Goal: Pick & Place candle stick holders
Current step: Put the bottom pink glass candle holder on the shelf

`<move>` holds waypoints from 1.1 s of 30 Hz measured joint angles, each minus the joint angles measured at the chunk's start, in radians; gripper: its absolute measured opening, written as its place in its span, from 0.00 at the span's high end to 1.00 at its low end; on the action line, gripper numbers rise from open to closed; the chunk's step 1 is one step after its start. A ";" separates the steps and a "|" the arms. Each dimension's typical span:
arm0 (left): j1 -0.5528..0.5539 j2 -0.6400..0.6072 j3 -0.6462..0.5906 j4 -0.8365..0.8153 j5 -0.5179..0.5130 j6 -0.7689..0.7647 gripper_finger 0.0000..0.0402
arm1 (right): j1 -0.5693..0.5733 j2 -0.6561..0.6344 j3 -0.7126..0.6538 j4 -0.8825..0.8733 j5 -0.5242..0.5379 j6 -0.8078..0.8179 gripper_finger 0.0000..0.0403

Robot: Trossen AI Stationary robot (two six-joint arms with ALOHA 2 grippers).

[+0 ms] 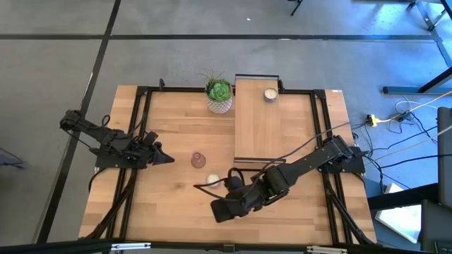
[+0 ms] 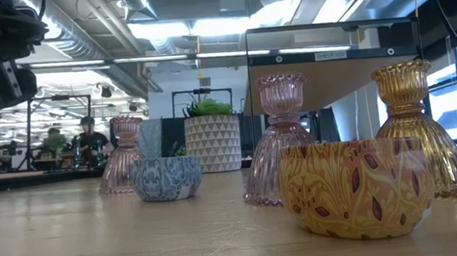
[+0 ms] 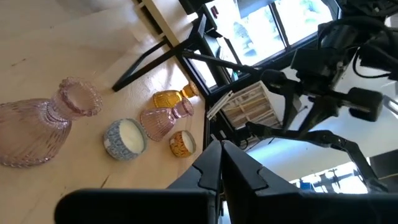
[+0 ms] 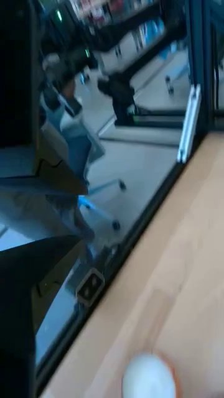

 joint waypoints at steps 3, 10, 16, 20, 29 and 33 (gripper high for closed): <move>-0.007 0.000 0.000 0.000 -0.001 -0.007 0.98 | 0.000 0.000 0.000 0.053 0.000 0.000 0.71; -0.007 0.000 0.000 0.000 -0.011 0.014 0.98 | 0.000 0.000 0.000 0.120 0.002 0.000 0.71; -0.007 0.000 -0.001 0.000 -0.021 0.025 0.98 | 0.006 0.000 0.000 0.127 0.156 -0.044 0.71; -0.007 0.000 -0.001 0.000 -0.021 0.017 0.98 | 0.004 0.000 0.001 0.127 0.319 -0.139 0.71; -0.007 0.000 -0.001 0.000 0.003 -0.012 0.98 | -0.004 0.001 0.001 0.127 0.350 -0.524 0.71; -0.007 0.000 -0.001 0.000 0.031 -0.008 0.98 | -0.009 0.002 0.001 0.194 0.351 -0.499 0.71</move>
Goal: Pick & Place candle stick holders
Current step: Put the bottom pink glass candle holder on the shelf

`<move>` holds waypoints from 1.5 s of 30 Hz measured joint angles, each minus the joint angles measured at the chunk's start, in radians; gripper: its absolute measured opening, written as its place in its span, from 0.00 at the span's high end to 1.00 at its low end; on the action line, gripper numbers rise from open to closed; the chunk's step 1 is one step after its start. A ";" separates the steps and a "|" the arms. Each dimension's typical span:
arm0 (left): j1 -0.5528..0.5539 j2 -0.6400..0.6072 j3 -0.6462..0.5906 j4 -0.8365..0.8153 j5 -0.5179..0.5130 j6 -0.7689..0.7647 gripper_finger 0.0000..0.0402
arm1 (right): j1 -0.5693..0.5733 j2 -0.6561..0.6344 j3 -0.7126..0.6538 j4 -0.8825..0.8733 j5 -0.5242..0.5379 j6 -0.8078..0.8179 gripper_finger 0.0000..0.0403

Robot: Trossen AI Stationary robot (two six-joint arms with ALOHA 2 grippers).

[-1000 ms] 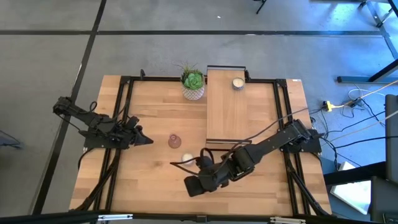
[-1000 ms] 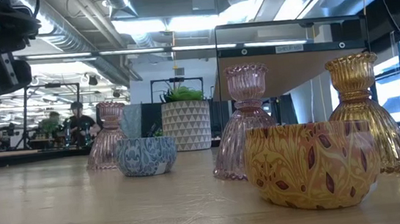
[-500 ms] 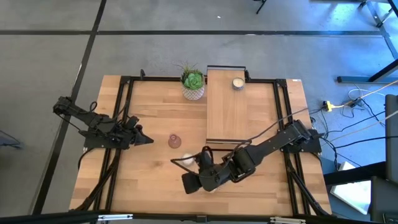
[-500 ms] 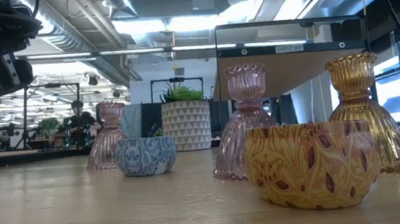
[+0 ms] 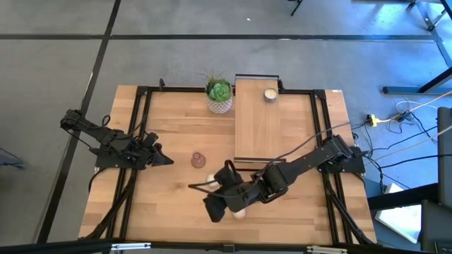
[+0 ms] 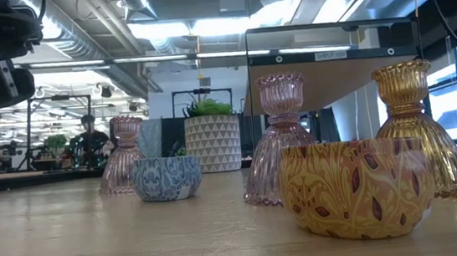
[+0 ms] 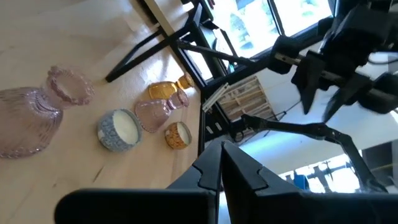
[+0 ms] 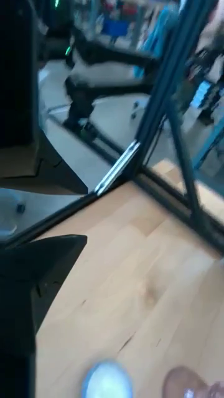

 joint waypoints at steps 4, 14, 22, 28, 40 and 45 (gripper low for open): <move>0.000 0.000 0.000 0.000 -0.002 0.010 0.98 | -0.013 0.000 0.000 0.077 0.017 -0.086 0.71; 0.000 0.000 0.000 -0.001 -0.008 0.029 0.98 | -0.046 0.033 0.000 -0.003 -0.071 -0.072 0.71; 0.000 0.011 0.000 -0.006 -0.005 0.037 0.98 | -0.065 0.138 0.000 -0.362 -0.239 0.251 0.71; 0.000 0.020 0.000 -0.008 -0.006 0.036 0.98 | -0.086 0.177 0.000 -0.432 -0.334 0.336 0.70; 0.000 0.023 0.000 -0.008 -0.007 0.036 0.98 | -0.116 0.153 0.042 -0.482 -0.432 0.297 0.63; 0.000 0.023 0.000 -0.008 -0.010 0.036 0.98 | -0.116 0.153 0.101 -0.609 -0.449 0.297 0.61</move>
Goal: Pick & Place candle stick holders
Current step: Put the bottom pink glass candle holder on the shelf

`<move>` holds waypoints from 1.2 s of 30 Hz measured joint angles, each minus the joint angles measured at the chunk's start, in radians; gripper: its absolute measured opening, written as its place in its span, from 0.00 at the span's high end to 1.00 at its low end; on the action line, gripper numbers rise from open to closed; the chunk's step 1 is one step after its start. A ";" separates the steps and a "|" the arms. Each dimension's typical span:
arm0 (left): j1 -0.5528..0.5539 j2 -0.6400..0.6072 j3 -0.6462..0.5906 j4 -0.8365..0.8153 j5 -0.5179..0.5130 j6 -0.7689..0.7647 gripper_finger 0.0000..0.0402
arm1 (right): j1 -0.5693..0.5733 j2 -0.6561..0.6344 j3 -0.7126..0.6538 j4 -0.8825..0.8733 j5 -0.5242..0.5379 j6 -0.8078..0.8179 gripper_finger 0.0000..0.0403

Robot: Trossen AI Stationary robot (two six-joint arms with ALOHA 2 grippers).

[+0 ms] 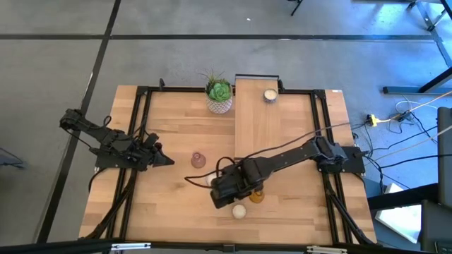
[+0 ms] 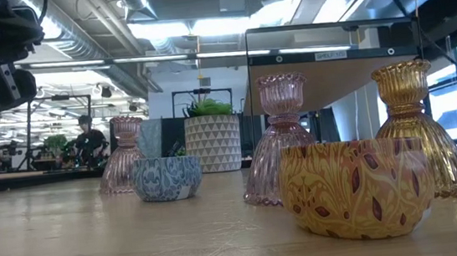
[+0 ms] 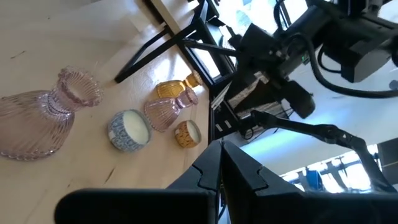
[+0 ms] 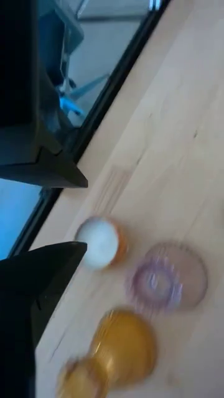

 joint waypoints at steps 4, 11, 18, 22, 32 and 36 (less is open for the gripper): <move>0.000 0.000 0.000 0.000 -0.006 0.000 0.98 | 0.000 -0.001 0.053 -0.184 -0.001 0.020 0.60; 0.000 0.000 0.000 0.000 -0.020 0.000 0.98 | 0.001 -0.021 0.091 -0.265 0.000 0.007 0.58; 0.000 0.001 0.000 0.001 -0.023 -0.001 0.98 | 0.049 -0.024 0.074 -0.279 -0.028 -0.059 0.58; 0.000 0.001 0.000 0.000 -0.021 -0.001 0.98 | 0.081 -0.023 0.055 -0.278 -0.054 -0.028 0.58; 0.000 0.001 0.000 0.000 -0.040 0.000 0.98 | 0.224 -0.023 0.055 -0.149 -0.016 -0.026 0.57; 0.000 0.001 0.000 0.000 -0.046 0.015 0.98 | 0.252 -0.023 0.055 -0.174 0.008 0.168 0.57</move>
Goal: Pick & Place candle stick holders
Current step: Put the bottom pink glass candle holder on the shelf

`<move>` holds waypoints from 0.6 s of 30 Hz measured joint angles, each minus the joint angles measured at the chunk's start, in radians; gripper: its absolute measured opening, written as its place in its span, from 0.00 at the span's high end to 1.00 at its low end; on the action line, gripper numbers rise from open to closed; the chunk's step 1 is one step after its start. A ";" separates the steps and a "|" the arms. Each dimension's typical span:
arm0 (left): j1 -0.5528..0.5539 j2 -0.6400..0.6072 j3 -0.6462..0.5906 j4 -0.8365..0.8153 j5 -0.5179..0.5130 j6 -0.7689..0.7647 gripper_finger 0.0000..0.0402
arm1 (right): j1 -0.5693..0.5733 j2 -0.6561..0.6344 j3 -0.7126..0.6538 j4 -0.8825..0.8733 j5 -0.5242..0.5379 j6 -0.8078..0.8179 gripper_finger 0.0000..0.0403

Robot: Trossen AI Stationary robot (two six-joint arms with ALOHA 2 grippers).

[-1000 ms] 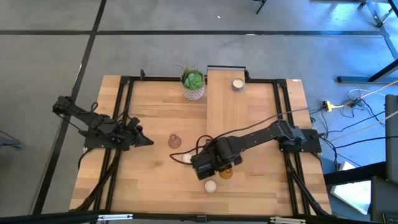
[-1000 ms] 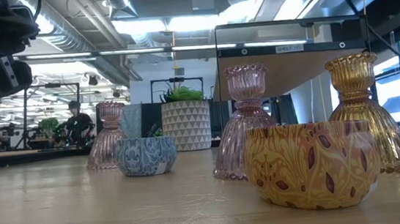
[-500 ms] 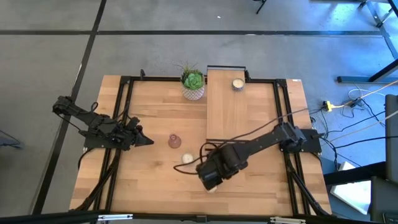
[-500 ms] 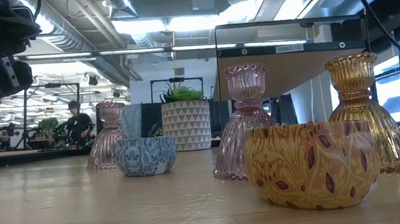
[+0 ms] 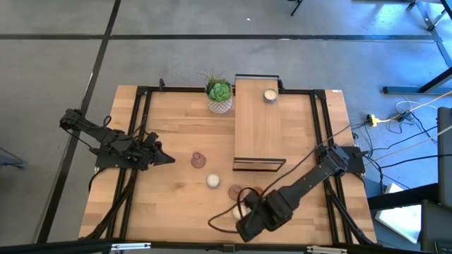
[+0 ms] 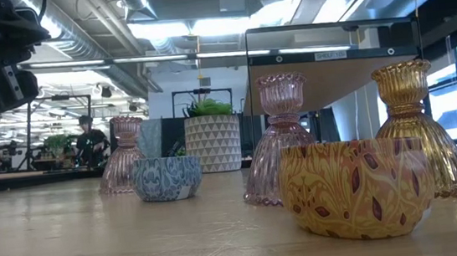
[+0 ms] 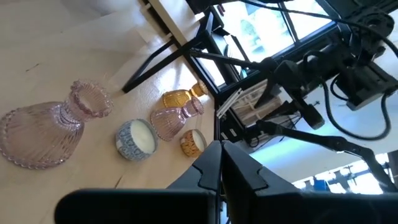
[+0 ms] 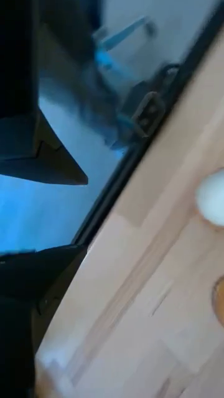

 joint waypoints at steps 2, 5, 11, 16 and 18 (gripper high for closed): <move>0.000 0.000 0.000 0.000 -0.006 0.008 0.98 | -0.002 0.000 0.000 0.014 0.032 0.041 0.57; 0.000 0.000 0.000 0.000 -0.016 0.010 0.98 | -0.008 0.000 0.000 0.031 0.069 0.073 0.57; 0.000 0.000 0.000 0.000 -0.013 0.012 0.98 | -0.044 0.008 0.000 0.082 0.081 0.041 0.57; 0.000 0.000 0.000 0.000 -0.007 0.011 0.98 | -0.081 0.039 0.000 0.143 0.055 -0.099 0.57; 0.000 0.000 0.000 -0.001 0.001 0.009 0.98 | -0.098 0.058 0.000 0.159 0.046 -0.172 0.57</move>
